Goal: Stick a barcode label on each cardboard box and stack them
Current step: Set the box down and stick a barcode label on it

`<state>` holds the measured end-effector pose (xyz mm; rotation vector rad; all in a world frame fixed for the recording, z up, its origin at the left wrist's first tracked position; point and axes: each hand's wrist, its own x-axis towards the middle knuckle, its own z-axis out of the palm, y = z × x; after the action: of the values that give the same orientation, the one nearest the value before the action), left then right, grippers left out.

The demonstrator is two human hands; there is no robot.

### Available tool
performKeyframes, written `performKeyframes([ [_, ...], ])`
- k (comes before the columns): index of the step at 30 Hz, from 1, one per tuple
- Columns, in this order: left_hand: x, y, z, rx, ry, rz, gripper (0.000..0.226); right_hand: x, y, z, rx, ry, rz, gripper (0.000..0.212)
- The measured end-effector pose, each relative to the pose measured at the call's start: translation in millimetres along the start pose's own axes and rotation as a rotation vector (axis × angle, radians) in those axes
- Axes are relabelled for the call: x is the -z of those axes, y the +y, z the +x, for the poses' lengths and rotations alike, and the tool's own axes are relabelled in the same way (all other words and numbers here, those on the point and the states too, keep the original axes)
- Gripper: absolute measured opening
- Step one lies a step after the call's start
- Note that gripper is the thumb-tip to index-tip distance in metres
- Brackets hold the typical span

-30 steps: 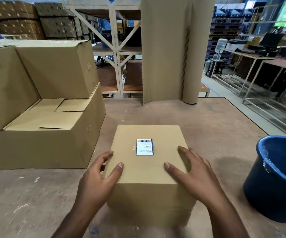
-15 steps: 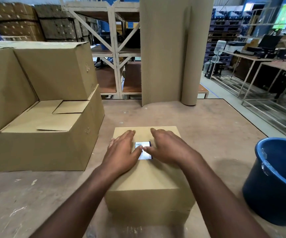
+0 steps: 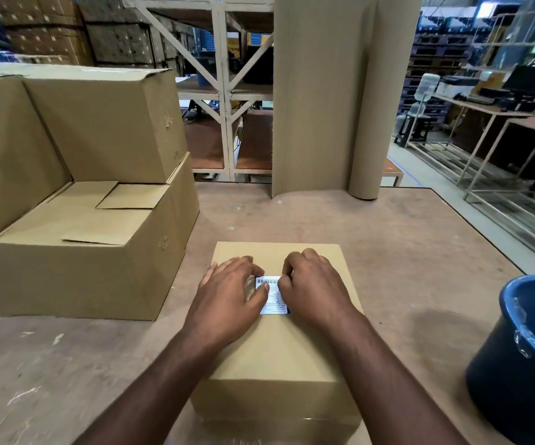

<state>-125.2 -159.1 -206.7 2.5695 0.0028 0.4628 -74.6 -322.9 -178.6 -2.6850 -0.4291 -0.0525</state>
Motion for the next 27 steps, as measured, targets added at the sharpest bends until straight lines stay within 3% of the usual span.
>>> performKeyframes([
  [4, -2, 1, 2, -0.003, 0.004, -0.001, 0.024, 4, -4, 7, -0.055, -0.034, 0.039, 0.022],
  [8, 0, 2, 1, 0.006, -0.014, 0.023, 0.039, 9, -3, 13, -0.117, -0.053, 0.158, 0.021],
  [12, 0, 3, 1, 0.009, -0.021, 0.038, 0.035, 7, -1, 7, -0.146, -0.009, 0.343, 0.028],
  [15, 2, 5, 0, 0.013, -0.033, 0.031, 0.030, 1, 6, 2, -0.057, 0.112, 0.225, 0.017],
  [21, 6, 10, -4, 0.044, -0.027, 0.032, 0.033, -3, 12, -1, 0.117, 0.176, 0.071, 0.027],
  [27, 9, 11, -3, 0.079, -0.004, 0.017, 0.036, 0, 11, 5, 0.047, 0.116, 0.127, 0.026],
])
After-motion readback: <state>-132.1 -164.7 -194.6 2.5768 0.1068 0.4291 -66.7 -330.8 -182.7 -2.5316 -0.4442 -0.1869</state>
